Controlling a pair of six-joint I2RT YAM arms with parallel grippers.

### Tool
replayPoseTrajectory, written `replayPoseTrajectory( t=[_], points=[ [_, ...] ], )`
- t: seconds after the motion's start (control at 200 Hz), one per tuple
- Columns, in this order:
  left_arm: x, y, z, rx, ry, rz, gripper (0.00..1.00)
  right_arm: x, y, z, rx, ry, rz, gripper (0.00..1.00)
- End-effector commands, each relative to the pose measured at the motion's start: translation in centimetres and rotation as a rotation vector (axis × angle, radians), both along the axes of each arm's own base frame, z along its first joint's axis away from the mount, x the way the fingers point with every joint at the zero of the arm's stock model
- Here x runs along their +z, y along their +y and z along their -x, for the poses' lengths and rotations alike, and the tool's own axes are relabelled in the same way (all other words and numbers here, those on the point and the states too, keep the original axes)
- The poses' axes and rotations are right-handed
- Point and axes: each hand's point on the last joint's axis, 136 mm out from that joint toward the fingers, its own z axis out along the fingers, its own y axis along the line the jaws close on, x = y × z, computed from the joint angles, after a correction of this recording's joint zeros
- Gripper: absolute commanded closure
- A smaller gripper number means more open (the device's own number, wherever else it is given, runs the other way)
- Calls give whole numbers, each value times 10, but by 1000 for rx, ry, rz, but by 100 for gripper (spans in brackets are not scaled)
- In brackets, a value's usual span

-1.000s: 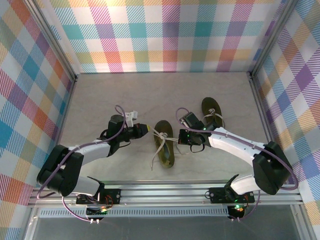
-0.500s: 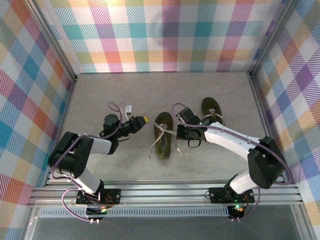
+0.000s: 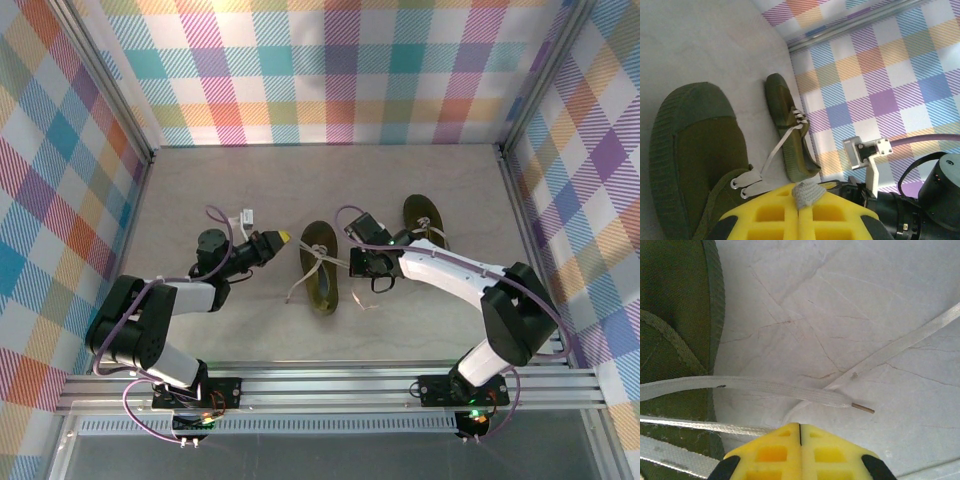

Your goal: Tie the shoes

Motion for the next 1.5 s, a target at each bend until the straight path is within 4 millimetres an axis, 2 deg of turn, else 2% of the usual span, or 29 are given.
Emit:
replayPoseTrajectory(
  t=[0.0, 0.135, 0.24, 0.295, 0.36, 0.395, 0.44, 0.465, 0.51, 0.57, 0.61, 0.655, 0.67, 0.72, 0.77, 0.825, 0.98, 1.1, 1.165, 1.325, 1.495],
  points=[
    [28, 37, -24, 168, -128, 5, 100, -30, -64, 32, -50, 150, 283, 100],
    [16, 43, -23, 188, -98, -55, 100, -35, -65, 33, -53, 165, 283, 100],
    [6, 33, -20, 128, -75, -135, 100, -29, -40, 27, 6, 129, 154, 100],
    [-2, 23, -19, 90, -55, -187, 100, -21, -20, 20, 47, 99, 71, 100],
    [-13, 14, -19, 59, -23, -244, 100, -9, -6, 10, 63, 58, 13, 100],
    [-18, 11, -19, 53, -4, -267, 100, -2, -3, 6, 58, 32, -5, 100],
    [-26, 14, -23, 78, 30, -294, 100, 7, -3, 0, 38, -7, -15, 92],
    [-30, 17, -25, 99, 53, -311, 97, 12, -7, -3, 13, -28, -4, 89],
    [-37, 22, -29, 124, 90, -344, 84, 17, -22, -8, -60, -59, 50, 82],
    [-40, 24, -34, 139, 118, -378, 52, 22, -40, -13, -134, -84, 130, 64],
    [-38, 22, -36, 139, 116, -392, 36, 24, -45, -16, -157, -96, 162, 53],
    [-33, 22, -36, 144, 106, -411, 5, 29, -48, -17, -172, -109, 166, 46],
    [-31, 23, -35, 149, 103, -419, 0, 31, -47, -17, -172, -118, 156, 45],
    [-23, 28, -33, 176, 90, -455, 0, 41, -37, -14, -125, -168, 101, 44],
    [-14, 41, -30, 234, 76, -500, 0, 54, -16, -8, -29, -228, 24, 44],
    [-3, 54, -24, 289, 55, -548, 0, 58, 3, 5, 64, -222, -32, 43],
    [14, 80, -5, 372, 28, -648, 0, 43, 56, 54, 272, -140, -71, 42],
    [18, 87, 2, 392, 25, -662, 0, 25, 78, 70, 312, -73, -52, 42],
    [18, 87, 4, 390, 22, -660, 0, 15, 81, 68, 305, -50, -18, 44],
    [18, 85, 6, 379, 24, -654, 0, -5, 71, 51, 241, -29, 140, 44],
    [20, 87, 8, 383, 18, -659, 0, -26, 71, 34, 188, 8, 179, 45]
  ],
)
